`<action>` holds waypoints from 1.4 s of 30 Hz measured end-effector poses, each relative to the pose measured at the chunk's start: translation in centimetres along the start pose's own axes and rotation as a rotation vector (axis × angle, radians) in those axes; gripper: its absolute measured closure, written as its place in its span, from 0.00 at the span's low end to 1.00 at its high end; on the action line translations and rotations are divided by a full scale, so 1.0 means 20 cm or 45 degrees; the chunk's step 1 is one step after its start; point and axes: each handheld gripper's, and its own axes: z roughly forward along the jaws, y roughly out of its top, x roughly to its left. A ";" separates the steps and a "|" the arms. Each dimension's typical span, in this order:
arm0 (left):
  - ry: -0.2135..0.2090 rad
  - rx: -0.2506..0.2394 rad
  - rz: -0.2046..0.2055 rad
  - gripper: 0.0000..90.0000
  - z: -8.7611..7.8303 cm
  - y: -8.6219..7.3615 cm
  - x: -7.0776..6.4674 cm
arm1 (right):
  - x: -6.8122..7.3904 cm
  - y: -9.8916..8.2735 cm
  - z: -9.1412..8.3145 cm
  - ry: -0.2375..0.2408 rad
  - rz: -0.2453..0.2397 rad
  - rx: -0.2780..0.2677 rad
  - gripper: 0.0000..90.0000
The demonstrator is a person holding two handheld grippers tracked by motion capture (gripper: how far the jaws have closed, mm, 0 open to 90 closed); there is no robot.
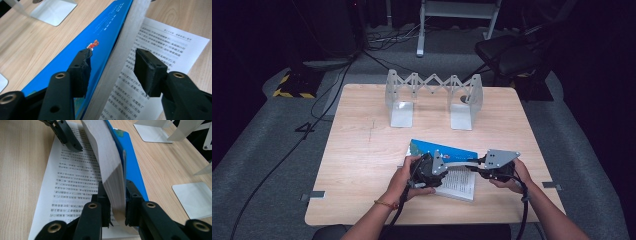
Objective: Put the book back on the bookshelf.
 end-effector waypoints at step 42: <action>-0.053 -0.376 -0.163 0.90 -0.16 -0.15 0.17 | -0.19 -0.36 0.15 -0.095 0.376 0.193 0.44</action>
